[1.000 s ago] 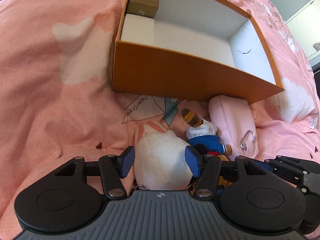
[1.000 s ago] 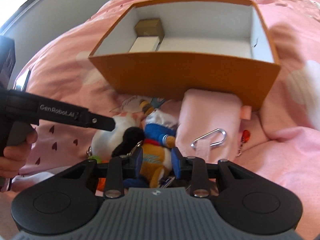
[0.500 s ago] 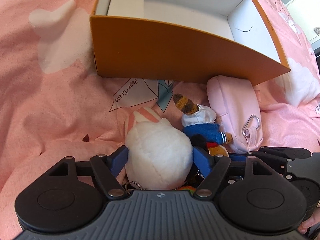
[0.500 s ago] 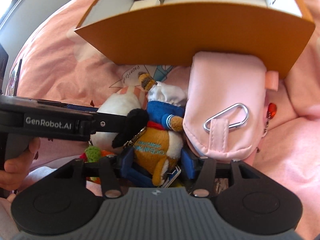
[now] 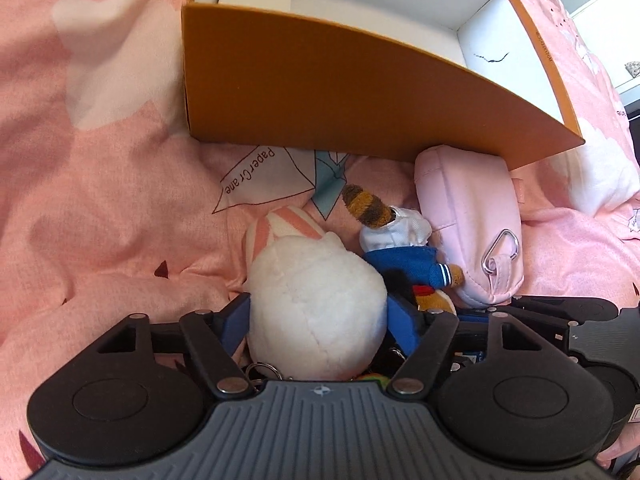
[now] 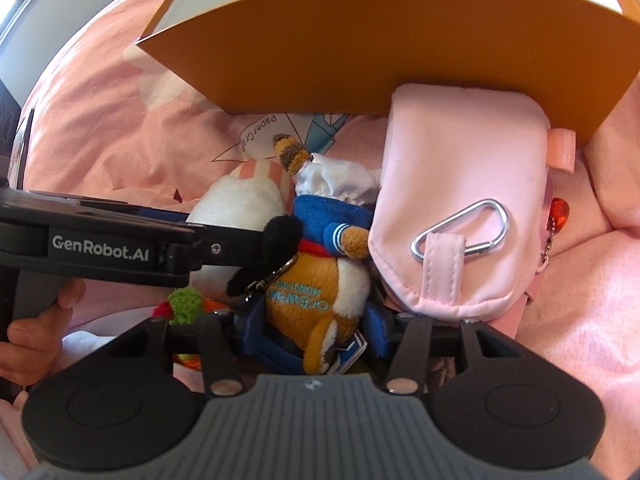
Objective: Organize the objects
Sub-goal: 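Grasp the bear plush with the right gripper while the left gripper grasps the white bunny, then lift both plush toys and carry them over the shoebox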
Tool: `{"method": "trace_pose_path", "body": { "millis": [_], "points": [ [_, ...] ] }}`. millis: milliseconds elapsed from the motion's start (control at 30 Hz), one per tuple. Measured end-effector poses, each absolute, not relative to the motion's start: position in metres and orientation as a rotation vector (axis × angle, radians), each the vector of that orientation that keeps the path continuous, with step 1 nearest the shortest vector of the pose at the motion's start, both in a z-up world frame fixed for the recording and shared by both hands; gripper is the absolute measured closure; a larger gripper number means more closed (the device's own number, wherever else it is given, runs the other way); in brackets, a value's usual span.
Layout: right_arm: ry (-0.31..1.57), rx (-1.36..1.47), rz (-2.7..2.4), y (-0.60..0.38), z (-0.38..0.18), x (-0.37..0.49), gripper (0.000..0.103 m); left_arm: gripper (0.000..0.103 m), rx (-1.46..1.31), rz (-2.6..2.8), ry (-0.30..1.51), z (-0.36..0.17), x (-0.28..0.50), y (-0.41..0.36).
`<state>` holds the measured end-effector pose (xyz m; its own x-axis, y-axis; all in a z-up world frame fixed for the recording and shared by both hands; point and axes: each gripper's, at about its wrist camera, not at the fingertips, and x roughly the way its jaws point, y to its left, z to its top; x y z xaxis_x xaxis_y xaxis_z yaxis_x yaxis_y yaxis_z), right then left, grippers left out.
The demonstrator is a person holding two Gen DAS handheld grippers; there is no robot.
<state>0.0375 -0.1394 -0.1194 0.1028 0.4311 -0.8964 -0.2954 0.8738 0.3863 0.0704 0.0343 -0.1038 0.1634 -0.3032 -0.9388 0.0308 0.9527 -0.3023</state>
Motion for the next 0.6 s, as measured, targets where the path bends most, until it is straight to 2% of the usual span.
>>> {"method": "trace_pose_path", "body": {
  "millis": [200,600],
  "points": [
    [1.301,0.077,0.54,-0.139,-0.102,0.03,0.055,0.029,-0.178,-0.241,1.32,-0.083,0.064,0.036],
    [1.117,0.059,0.561,-0.153,-0.049,0.028,0.056,0.029,-0.049,-0.3,1.107,-0.022,0.05,0.03]
  ]
}}
